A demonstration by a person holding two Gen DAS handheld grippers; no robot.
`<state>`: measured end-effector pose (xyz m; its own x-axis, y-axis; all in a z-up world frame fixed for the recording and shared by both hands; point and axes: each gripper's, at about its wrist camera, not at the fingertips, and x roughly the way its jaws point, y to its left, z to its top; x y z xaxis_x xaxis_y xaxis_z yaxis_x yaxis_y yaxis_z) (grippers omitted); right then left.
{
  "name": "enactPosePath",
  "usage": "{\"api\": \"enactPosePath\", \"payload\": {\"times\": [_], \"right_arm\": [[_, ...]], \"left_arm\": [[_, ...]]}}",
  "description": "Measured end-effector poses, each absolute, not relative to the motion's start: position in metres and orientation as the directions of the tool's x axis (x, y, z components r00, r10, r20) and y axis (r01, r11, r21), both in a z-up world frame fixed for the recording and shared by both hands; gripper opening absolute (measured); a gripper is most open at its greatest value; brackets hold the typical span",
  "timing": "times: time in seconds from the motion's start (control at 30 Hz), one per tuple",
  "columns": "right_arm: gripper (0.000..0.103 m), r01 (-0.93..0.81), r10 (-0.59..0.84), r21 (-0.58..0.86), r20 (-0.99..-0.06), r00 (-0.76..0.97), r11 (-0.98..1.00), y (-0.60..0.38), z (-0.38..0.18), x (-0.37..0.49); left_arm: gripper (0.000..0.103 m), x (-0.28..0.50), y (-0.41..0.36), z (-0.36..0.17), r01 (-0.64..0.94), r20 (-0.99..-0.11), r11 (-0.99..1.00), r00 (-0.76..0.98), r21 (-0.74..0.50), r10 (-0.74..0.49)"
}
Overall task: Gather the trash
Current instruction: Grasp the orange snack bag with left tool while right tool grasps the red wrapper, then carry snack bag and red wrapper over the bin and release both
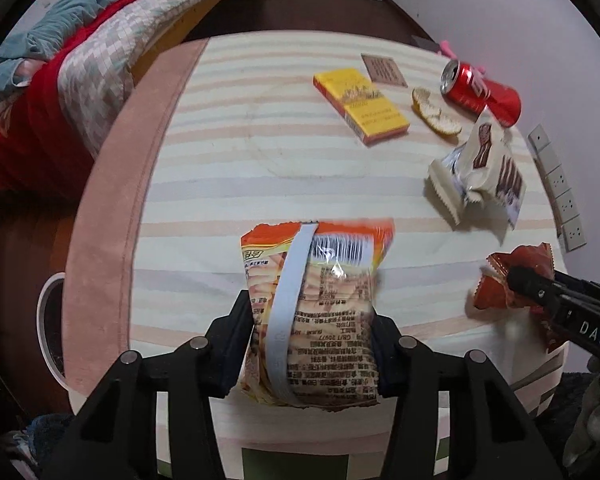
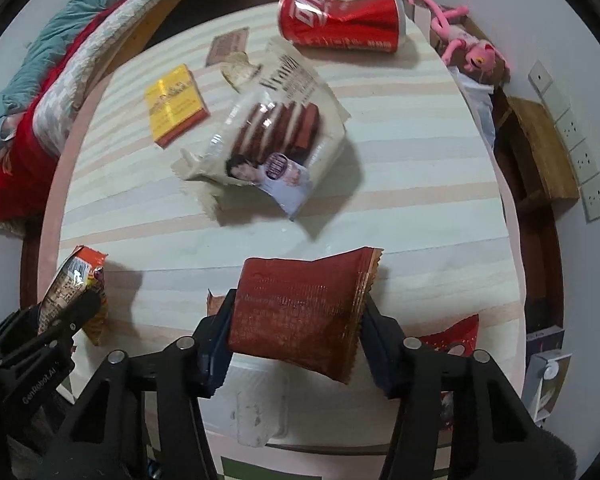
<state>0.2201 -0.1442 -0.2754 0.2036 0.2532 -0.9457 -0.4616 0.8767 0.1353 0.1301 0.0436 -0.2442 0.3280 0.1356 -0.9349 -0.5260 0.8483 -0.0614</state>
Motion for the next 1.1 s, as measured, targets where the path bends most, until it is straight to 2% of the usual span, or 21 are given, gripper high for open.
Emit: {"api": "enactPosePath", "payload": {"times": [0.6,0.87,1.1], "right_arm": [[0.054,-0.601,0.384,0.117,-0.859,0.337,0.790,-0.107,-0.174,0.161],[0.054,-0.715,0.481,0.118,-0.813,0.329,0.689,-0.041,-0.133,0.104],[0.054,-0.810,0.543,0.139,-0.804,0.243,0.569,0.039,-0.126,0.048]], "left_arm": [[0.046,0.073,0.079,-0.133,-0.574,-0.824,0.814,0.503,-0.092,0.262],[0.045,0.006,0.137,-0.112,-0.668,-0.794,0.738,0.498,-0.094,0.349],[0.045,-0.065,0.195,-0.114,-0.756,-0.794,0.648,0.449,-0.092,0.411]]}}
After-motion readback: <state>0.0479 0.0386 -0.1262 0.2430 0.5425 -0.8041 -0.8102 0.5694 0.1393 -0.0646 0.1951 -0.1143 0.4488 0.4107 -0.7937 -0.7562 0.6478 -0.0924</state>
